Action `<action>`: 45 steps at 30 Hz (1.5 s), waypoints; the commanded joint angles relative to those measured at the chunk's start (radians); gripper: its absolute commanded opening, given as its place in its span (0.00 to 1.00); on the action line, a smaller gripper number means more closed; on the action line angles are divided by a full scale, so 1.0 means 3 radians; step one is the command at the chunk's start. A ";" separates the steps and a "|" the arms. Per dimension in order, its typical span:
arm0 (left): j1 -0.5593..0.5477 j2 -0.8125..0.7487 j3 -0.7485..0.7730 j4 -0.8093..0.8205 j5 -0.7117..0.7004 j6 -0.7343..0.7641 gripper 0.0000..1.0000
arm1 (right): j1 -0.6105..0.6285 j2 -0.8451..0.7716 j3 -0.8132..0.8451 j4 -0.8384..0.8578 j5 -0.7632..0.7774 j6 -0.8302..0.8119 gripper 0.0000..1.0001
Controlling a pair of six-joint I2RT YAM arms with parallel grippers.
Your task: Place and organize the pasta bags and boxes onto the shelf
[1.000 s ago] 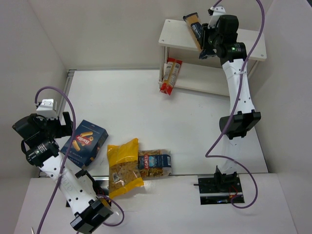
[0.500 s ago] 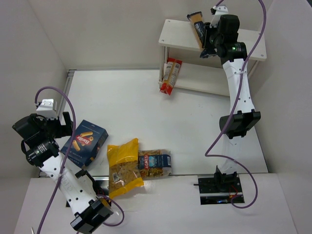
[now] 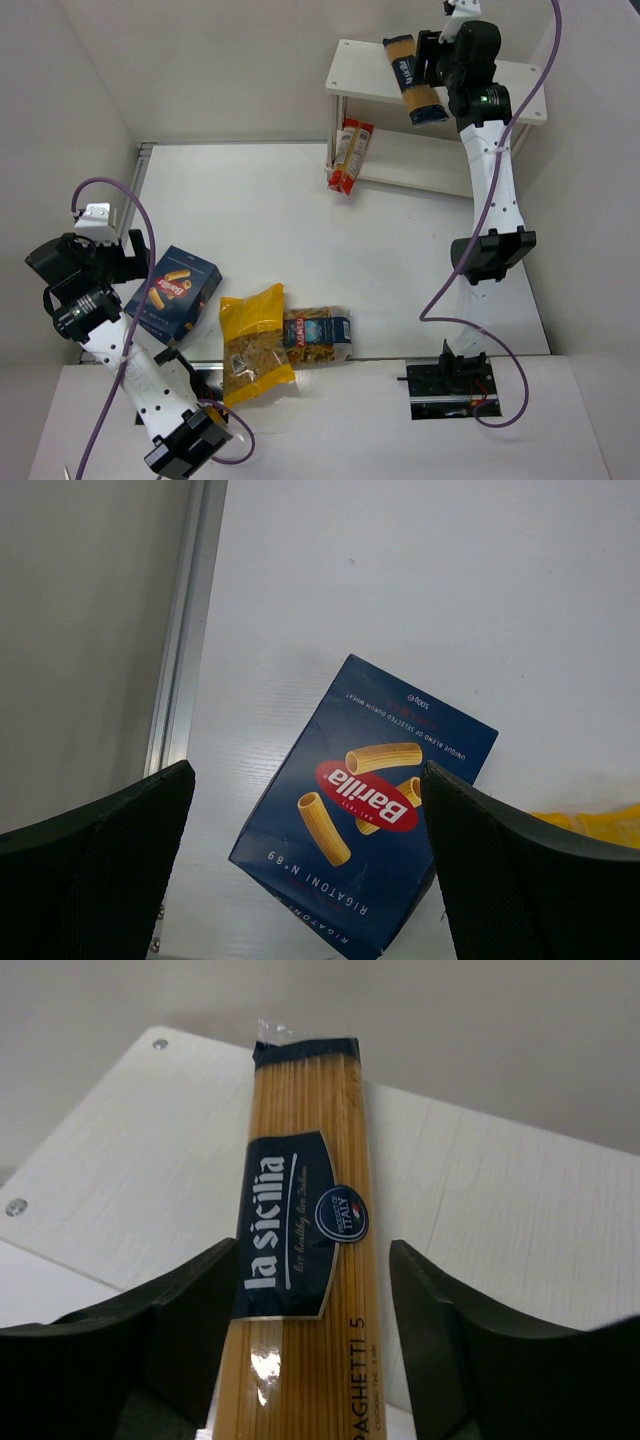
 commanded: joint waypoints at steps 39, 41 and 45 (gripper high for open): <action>0.0023 -0.0161 -0.0034 0.0130 0.0050 0.0026 0.99 | 0.0264 -0.2989 -0.4974 0.0257 -0.1296 -0.0874 0.99; 0.0023 -0.0161 -0.0034 0.0130 0.0050 0.0026 0.99 | 0.0034 -0.3077 -0.5102 0.0288 -0.1199 -0.0797 0.99; 0.0023 -0.0130 -0.0034 0.0130 0.0050 0.0026 0.99 | -0.0375 -0.3286 -0.5374 0.0411 -0.1051 -0.0664 0.99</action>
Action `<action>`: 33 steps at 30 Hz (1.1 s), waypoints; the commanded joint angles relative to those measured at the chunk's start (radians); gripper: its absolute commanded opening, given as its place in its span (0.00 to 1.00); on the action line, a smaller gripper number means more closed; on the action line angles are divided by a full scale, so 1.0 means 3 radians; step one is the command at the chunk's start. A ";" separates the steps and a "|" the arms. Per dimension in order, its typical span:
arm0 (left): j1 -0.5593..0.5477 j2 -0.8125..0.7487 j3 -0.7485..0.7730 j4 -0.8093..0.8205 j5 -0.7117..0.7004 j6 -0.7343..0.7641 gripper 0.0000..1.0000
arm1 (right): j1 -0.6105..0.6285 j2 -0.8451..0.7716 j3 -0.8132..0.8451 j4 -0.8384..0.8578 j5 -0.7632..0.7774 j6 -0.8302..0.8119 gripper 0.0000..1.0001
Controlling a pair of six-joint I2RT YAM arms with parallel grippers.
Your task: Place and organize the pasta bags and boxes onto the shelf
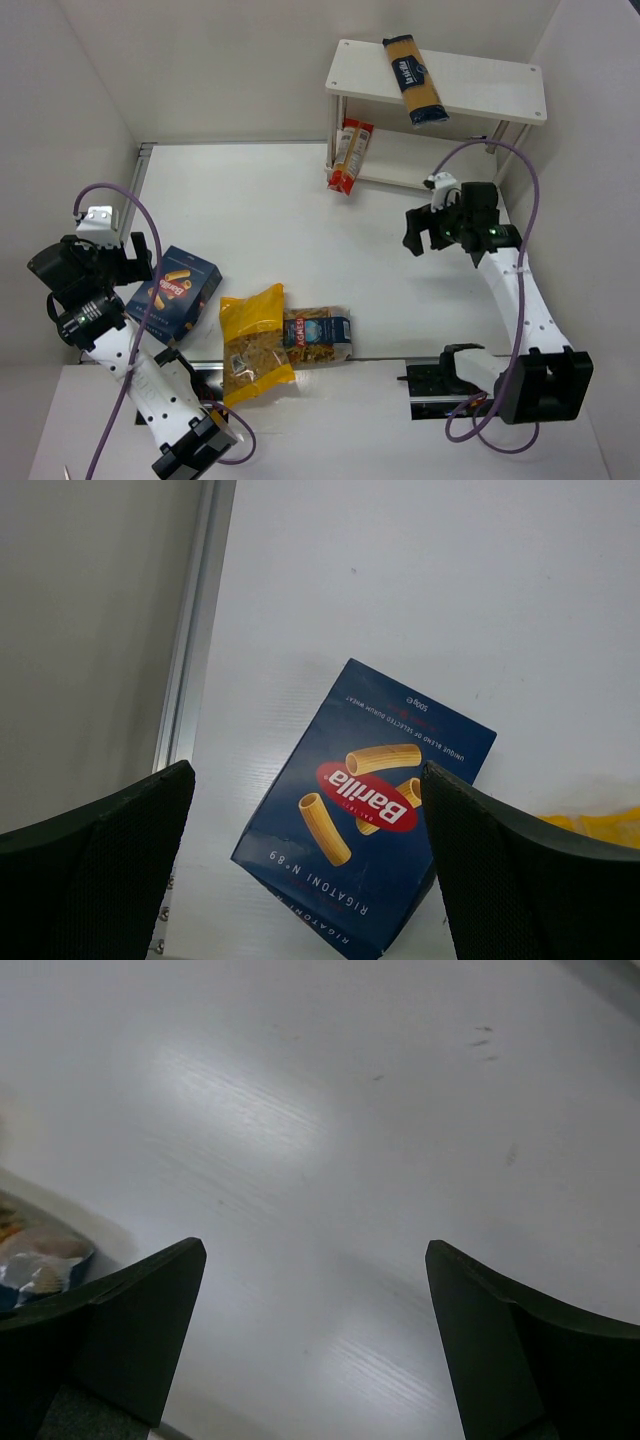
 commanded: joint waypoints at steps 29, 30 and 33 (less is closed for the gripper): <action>0.0023 0.0063 -0.0033 0.0123 0.0143 0.0058 0.99 | -0.1140 -0.0547 -0.0367 0.0470 0.0146 0.0103 0.99; 0.0023 0.0063 -0.0033 0.0123 0.0143 0.0058 0.99 | -0.1140 -0.0547 -0.0367 0.0500 0.0146 0.0103 0.99; 0.0023 0.0063 -0.0033 0.0123 0.0143 0.0058 0.99 | -0.1140 -0.0511 -0.0367 0.0501 0.0146 0.0103 0.99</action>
